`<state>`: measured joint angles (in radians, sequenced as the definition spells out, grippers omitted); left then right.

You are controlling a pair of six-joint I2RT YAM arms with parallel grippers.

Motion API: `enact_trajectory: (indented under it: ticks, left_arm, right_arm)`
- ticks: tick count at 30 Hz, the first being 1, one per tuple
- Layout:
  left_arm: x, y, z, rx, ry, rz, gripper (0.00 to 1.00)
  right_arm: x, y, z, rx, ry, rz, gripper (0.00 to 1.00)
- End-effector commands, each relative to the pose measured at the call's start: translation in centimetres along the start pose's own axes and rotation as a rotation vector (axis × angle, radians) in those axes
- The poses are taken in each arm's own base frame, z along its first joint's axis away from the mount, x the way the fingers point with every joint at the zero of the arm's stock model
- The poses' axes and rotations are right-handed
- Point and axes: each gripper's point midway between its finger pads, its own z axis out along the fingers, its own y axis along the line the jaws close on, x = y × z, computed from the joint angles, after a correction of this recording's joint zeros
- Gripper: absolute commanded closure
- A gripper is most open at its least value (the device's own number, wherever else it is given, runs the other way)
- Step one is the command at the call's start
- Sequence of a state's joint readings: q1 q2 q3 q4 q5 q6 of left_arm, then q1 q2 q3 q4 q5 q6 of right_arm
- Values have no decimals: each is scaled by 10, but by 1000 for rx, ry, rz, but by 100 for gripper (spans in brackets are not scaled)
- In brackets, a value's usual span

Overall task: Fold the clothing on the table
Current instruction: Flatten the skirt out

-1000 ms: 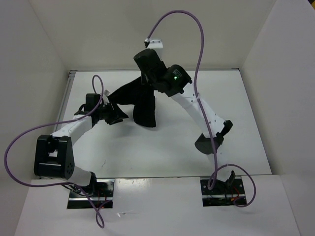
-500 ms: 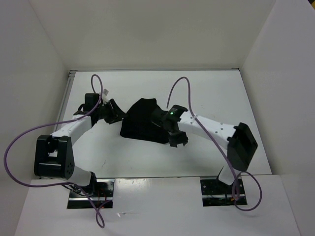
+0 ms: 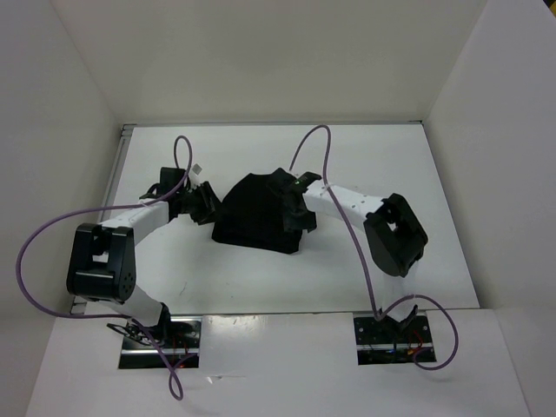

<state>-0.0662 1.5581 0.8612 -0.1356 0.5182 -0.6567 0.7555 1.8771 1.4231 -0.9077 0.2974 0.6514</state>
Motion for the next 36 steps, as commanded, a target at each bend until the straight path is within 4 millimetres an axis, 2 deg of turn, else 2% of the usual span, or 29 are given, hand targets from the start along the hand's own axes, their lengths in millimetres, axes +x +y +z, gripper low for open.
enact_trajectory:
  ticks: [1,2,7,9,10,12,13,15,18,19,20,21,24,26,28,30,31,32,33,34,36]
  left_arm:
    - [-4,-4,-3,-1,-14,38,49]
    - [-6,-2,-3,-11,-20,38,49]
    - [-5,0,-3,-24,-17,33,49]
    - [-4,0,0,-15,-11,32,49]
    - [-4,0,0,-15,-10,32,49]
    - [-4,0,0,-15,-10,32,49]
    - [-4,0,0,-15,-10,32,49]
    - [-4,0,0,-15,-10,32,49]
    - [-4,0,0,-15,-10,32,49]
    - [-4,0,0,-15,-10,32,49]
    - [-4,0,0,-15,-10,32,49]
    - [-4,0,0,-15,-10,32,49]
    - [-4,0,0,-15,-10,32,49]
    - [-4,0,0,-15,-10,32,49]
    - [-4,0,0,-15,-10,32,49]
    - [-5,-2,-2,-11,-17,37,49]
    - [-5,-2,-2,-11,-17,37,49]
    - [-5,-2,-2,-11,-17,37,49]
    - [-5,-2,-2,-11,-17,37,49]
    - [-5,-2,-2,-11,-17,37,49]
    - [-5,-2,-2,-11,-17,37,48]
  right_arm:
    - [-46,11,8,-118,-100,75,48]
    - [-46,12,18,-137,-92,89,48]
    - [-45,12,27,-203,-53,145,50]
    - [-39,15,32,-217,-28,152,51]
    - [-28,15,36,-223,8,156,51]
    - [-22,19,39,-249,23,155,52]
    - [-13,19,42,-251,51,162,53]
    - [-7,26,38,-301,76,170,55]
    - [5,24,42,-321,112,185,66]
    - [13,22,44,-317,136,193,72]
    - [12,18,43,-316,133,213,79]
    - [6,16,38,-323,118,223,91]
    - [-12,7,20,-299,33,247,100]
    - [-33,-1,-3,-269,-30,257,100]
    - [-63,-19,-34,-198,-132,267,100]
    - [-81,-34,-56,-142,-204,254,100]
    - [-97,-50,-75,-87,-261,277,100]
    - [-103,-57,-82,-60,-285,275,100]
    - [-115,-61,-100,-59,-331,273,100]
    - [-121,-72,-105,-23,-351,288,100]
    - [-125,-76,-109,4,-360,270,100]
